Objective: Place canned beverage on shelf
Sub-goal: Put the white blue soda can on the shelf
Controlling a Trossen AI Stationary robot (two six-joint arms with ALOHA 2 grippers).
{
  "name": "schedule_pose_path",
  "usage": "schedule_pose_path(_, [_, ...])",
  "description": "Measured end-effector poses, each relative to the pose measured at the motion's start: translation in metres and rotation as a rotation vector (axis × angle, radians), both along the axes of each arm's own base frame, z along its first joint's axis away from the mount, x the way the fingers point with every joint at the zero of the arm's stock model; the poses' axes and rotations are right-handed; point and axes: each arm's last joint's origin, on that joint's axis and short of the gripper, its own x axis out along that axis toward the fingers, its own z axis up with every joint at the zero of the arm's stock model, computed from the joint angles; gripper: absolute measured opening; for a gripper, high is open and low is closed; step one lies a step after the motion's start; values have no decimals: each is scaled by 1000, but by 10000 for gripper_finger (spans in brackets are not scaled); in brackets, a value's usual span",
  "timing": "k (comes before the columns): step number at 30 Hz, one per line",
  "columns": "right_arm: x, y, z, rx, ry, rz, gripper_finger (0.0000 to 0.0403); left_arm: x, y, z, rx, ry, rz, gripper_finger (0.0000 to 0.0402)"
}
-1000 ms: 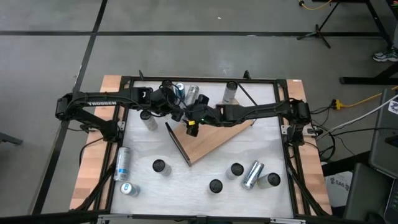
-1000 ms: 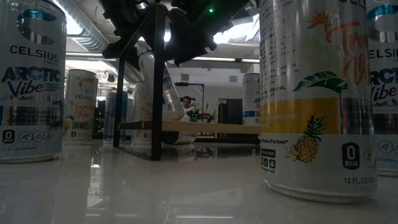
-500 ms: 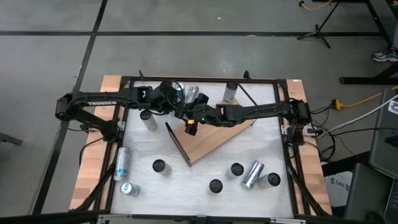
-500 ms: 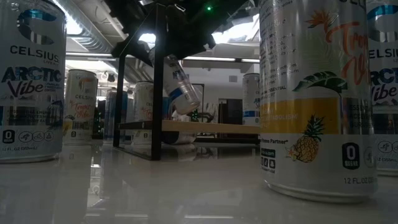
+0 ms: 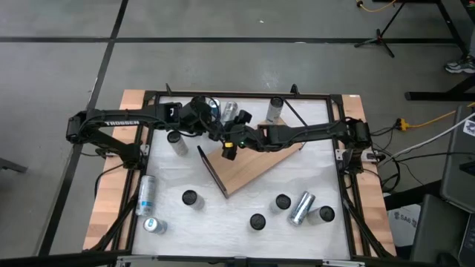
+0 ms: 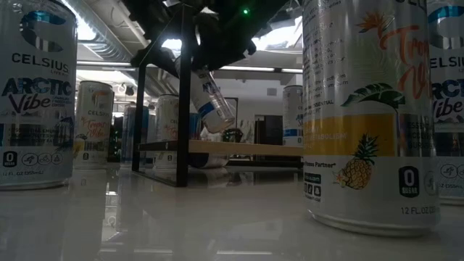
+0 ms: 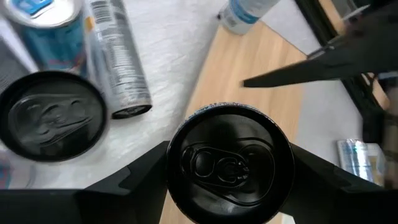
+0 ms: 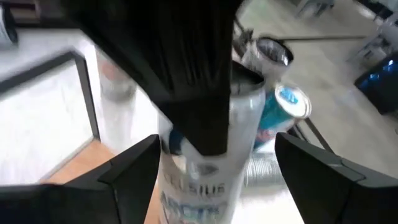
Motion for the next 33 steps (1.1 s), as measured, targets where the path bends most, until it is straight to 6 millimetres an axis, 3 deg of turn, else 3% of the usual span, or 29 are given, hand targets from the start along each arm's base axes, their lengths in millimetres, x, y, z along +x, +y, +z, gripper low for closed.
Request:
schedule_pose_path(8, [-2,0,-3,39,5,-31,308,1,0,1,0,-15,-2,245])
schedule_pose_path(18, [-2,-1,-26,36,-54,-30,308,1,0,1,-8,-19,-10,245])
schedule_pose_path(33, [-2,-1,-26,31,-54,-28,307,2,0,2,-7,-27,-12,245])
